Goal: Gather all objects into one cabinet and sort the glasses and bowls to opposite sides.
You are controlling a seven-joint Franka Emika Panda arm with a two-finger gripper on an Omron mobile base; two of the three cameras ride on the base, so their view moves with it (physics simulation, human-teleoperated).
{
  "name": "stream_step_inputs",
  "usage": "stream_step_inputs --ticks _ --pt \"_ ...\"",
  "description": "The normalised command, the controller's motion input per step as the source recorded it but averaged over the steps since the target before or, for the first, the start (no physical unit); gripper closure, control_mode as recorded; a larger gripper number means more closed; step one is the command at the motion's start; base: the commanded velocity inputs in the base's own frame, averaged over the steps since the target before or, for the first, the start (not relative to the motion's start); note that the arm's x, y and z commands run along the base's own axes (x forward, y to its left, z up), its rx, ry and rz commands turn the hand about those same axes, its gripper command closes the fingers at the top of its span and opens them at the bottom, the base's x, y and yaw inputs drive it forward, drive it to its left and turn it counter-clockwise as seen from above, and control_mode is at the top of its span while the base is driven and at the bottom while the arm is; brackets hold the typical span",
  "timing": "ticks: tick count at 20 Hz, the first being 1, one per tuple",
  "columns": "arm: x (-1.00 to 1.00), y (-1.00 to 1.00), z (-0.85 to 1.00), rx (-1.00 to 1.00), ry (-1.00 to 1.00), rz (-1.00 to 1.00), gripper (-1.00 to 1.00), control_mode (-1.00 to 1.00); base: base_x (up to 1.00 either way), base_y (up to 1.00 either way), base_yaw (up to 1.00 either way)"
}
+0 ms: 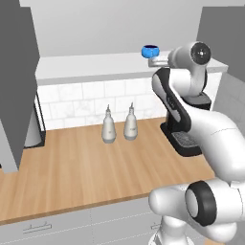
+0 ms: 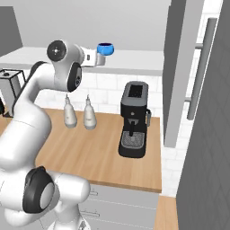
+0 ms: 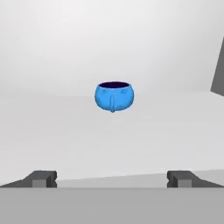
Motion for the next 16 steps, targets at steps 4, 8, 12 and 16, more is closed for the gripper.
stream_step_inputs --ticks 4,8,12,16 --pt "0.29 -0.03 0.0 0.0 0.04 -0.02 -1.0 -1.0 0.0 0.0 0.0" --pt "0.39 0.0 0.0 0.0 0.04 -0.01 -1.0 -1.0 0.0 0.0 0.0" --pt "0.36 0.0 0.0 0.0 0.06 0.0 -1.0 -1.0 0.0 0.0 0.0" --pt "0.38 0.0 0.0 0.0 0.07 0.0 -1.0 -1.0 0.0 0.0 0.0"
